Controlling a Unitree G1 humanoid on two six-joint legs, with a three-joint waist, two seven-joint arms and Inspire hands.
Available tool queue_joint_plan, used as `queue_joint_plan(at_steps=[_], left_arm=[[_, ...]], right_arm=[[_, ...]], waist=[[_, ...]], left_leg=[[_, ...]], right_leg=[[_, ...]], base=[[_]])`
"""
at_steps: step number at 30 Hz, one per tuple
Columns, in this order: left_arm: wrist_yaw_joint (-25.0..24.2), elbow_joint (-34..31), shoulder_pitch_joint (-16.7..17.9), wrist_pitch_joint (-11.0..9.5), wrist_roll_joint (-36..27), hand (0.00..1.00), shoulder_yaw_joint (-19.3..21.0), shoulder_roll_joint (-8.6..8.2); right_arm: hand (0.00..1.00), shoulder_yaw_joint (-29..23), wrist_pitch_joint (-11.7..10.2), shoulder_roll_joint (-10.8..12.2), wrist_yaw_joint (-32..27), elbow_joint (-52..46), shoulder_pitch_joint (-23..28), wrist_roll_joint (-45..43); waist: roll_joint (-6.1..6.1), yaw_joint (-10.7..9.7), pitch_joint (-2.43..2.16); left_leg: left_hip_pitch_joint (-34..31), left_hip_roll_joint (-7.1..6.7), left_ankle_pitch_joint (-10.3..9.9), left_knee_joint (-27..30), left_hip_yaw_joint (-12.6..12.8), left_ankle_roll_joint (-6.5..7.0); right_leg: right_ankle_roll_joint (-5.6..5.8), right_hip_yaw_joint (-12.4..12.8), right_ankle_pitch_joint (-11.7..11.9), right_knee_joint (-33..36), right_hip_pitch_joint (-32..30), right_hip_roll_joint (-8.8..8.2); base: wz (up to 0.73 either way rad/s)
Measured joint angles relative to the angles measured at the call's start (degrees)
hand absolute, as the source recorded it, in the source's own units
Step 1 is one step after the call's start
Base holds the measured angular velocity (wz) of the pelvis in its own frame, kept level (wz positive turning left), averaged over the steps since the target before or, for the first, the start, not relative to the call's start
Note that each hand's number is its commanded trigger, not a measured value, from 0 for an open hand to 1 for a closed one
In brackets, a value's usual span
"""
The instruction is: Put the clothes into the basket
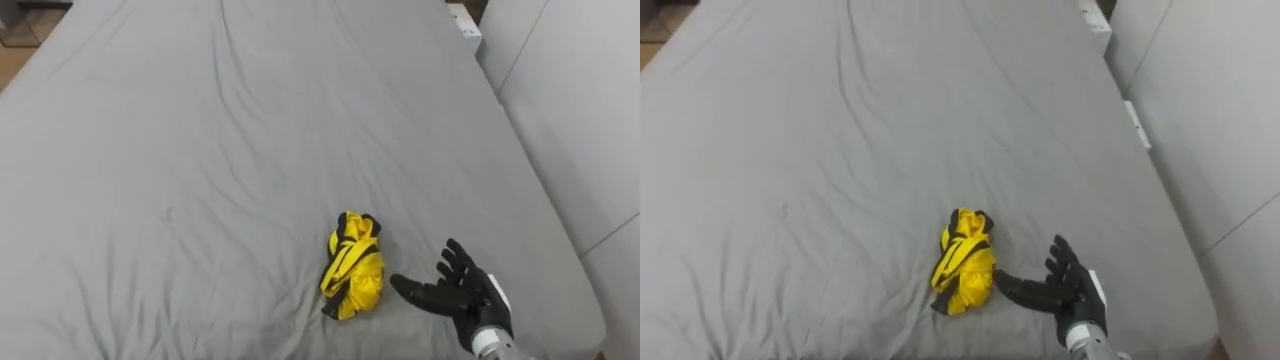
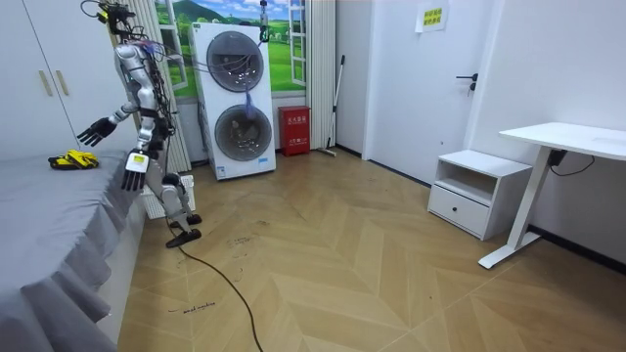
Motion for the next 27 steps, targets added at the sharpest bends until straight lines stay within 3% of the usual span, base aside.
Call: queue_joint_plan(at_steps=[7,11,18,21,27], left_arm=[[-0.34,0.25,-1.29,0.81,0.99,0.00,0.04,0.79],[-0.36,0.76,-1.95,1.86,1.24,0.00,0.04,1.77],[-0.01,3.12,-4.03,3.25,1.35,0.00,-0.02,2.07],[0.00,4.17,-4.42,4.17,1.16,0.00,0.01,2.08],[0.01,5.27,-4.89,4.63,0.96,0.00,0.01,2.03]], right_arm=[[0.00,1.46,0.01,0.03,0.17,-0.29,-2.59,-1.97],[0.00,3.16,0.11,-0.03,1.53,-0.57,-3.72,-2.67],[0.00,6.48,0.28,0.10,1.63,-0.22,-5.88,-2.38],[0.00,7.11,0.32,0.08,1.37,0.75,-6.96,-2.47],[0.00,7.05,0.35,0.03,-1.16,9.31,-12.69,-2.45]], waist=[[-0.57,0.03,0.53],[-1.41,0.06,0.49],[-1.18,1.68,0.60],[-0.85,2.64,0.84],[-1.25,3.18,0.94]], left_leg=[[-2.30,-0.83,1.15,-1.74,-0.24,0.04],[-4.01,-0.97,1.23,-1.05,-0.45,0.17],[-5.07,-1.09,1.33,-0.77,-1.60,0.33],[-5.55,-1.10,1.43,-0.81,-1.72,0.41],[-6.90,-1.75,2.04,-1.09,-3.04,0.67]], right_leg=[[0.21,-0.58,-0.14,0.00,-2.57,-0.45],[0.26,-1.76,-0.11,0.06,-3.56,-0.71],[0.40,-3.44,-0.02,0.18,-4.09,-0.91],[0.40,-3.75,-0.02,0.19,-4.40,-1.00],[0.44,-5.24,-0.04,0.20,-5.39,-1.50]], base=[[0.01],[0.10],[0.09],[0.04],[0.12]])
